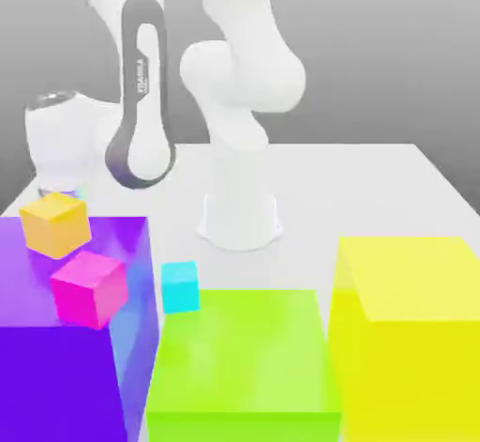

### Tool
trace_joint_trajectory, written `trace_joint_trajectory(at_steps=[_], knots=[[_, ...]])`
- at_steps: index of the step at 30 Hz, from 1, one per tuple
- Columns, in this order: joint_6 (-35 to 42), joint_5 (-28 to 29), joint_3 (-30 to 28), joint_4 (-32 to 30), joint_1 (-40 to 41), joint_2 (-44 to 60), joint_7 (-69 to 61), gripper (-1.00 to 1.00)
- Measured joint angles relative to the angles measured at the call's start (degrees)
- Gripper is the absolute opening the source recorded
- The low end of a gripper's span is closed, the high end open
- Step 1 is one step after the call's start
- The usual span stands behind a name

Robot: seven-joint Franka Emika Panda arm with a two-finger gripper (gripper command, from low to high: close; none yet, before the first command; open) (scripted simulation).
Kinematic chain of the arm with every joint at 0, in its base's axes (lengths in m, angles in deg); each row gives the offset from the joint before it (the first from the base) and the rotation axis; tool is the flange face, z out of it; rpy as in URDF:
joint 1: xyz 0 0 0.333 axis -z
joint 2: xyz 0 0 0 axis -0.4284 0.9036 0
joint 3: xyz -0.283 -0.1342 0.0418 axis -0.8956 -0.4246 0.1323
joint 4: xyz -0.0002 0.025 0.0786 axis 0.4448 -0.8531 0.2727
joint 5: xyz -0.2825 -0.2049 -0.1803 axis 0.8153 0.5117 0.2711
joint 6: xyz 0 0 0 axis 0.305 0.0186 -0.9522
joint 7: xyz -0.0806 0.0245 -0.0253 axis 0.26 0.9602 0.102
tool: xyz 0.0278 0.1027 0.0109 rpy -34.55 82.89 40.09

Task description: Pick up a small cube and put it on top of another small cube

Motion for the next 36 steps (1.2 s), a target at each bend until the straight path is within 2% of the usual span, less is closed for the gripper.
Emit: trace_joint_trajectory(at_steps=[5,8,10,17,20,24,27,29,32,33,36], knots=[[5.0,-3.7,-2.9,7.9,2.7,0.5,-10.8,-1.00],[6.6,-5.0,-3.5,14.1,6.0,1.7,-17.6,-1.00],[9.7,-4.9,-2.4,18.2,7.3,1.8,-17.7,-1.00],[26.4,-4.4,4.4,32.5,-1.9,0.4,-8.0,-1.00],[33.3,-4.7,8.5,36.1,1.3,-0.6,-1.7,-1.00],[43.2,-5.2,15.0,40.5,-10.1,-2.1,7.9,-1.00],[50.6,-5.0,17.6,44.2,-15.2,-3.3,15.8,-1.00],[51.1,-2.2,19.0,46.1,-16.3,-4.2,20.6,-1.00],[45.7,-0.6,19.3,43.5,-16.5,-2.6,22.9,-1.00],[43.6,-0.4,19.4,42.2,-16.5,-1.9,23.1,1.00],[43.6,-0.4,19.4,42.2,-16.5,-1.9,23.1,1.00]])
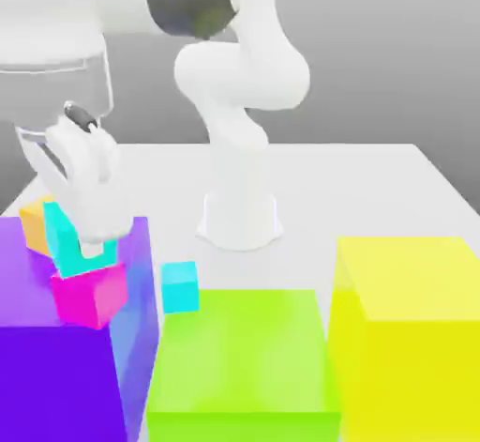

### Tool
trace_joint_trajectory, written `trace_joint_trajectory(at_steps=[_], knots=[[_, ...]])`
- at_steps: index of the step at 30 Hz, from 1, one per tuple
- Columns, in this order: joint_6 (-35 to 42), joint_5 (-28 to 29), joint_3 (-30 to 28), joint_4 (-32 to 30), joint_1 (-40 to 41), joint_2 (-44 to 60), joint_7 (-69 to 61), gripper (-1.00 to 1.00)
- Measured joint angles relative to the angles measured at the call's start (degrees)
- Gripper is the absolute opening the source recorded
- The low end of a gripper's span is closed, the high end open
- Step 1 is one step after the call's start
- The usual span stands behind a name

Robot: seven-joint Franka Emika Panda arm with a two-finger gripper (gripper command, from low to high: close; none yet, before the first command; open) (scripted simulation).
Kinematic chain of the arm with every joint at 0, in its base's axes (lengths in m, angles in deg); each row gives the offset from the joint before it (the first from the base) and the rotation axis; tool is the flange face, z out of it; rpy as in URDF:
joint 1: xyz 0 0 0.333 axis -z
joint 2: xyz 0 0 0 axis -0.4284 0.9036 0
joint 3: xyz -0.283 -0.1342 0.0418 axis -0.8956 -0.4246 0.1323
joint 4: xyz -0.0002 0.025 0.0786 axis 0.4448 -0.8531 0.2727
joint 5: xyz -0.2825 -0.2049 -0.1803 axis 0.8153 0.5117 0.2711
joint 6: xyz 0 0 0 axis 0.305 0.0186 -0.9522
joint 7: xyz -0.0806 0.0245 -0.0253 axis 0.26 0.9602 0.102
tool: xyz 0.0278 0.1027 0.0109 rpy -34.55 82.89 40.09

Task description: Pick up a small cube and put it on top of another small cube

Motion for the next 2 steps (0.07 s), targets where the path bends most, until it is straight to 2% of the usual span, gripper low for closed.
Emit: trace_joint_trajectory(at_steps=[2], knots=[[0.0,0.0,0.0,0.0,0.0,0.0,0.0,1.00]])
